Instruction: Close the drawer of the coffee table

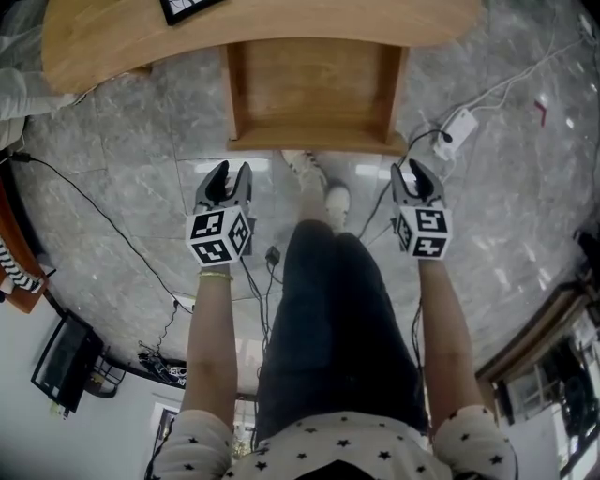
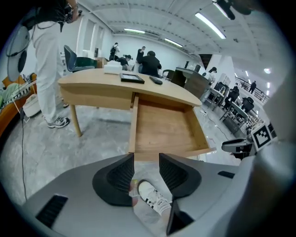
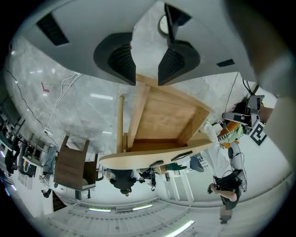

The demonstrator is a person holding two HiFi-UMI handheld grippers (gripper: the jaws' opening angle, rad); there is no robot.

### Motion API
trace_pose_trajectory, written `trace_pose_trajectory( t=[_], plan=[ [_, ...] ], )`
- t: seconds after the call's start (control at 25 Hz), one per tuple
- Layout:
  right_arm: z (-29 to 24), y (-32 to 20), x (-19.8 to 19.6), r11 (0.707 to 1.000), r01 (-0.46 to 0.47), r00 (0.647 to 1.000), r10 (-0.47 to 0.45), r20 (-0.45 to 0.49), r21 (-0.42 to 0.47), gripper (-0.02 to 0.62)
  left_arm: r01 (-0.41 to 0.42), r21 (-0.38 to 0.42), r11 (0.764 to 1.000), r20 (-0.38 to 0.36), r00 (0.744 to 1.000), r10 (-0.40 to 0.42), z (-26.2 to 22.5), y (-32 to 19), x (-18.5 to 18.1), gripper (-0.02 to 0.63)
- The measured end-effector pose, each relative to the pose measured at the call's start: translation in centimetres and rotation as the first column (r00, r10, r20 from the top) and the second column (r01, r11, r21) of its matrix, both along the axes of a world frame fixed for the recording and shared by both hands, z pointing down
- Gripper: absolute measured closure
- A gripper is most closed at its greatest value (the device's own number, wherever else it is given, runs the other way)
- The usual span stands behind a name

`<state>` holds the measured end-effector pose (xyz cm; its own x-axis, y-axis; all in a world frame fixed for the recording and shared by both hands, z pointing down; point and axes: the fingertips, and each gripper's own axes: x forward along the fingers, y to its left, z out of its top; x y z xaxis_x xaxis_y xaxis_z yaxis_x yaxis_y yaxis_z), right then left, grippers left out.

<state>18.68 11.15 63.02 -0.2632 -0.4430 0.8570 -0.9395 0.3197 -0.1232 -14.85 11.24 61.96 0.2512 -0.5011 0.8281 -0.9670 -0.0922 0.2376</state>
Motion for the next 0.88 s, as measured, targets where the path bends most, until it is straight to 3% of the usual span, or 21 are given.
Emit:
trace_pose_trajectory(
  t=[0.4,0.64,0.88],
  plan=[
    [2.8,-0.2,0.2,0.996,0.083,0.994,-0.085,-0.074,-0.027,0.338,-0.041,-0.060,0.997,0.100,0.994,0.047,4.5,0.6,-1.9,0.355],
    [4.3,-0.5,0.3,0.996,0.074,0.994,-0.078,-0.078,-0.057,0.319,-0.062,-0.089,0.994,0.106,0.992,0.072,6.6,0.1,-2.2,0.333],
    [5.6,-0.6,0.2,0.990,0.105,0.990,-0.113,-0.079,-0.095,0.319,-0.142,-0.088,0.986,0.130,0.980,0.153,7.8,-1.0,-1.5,0.333]
  ],
)
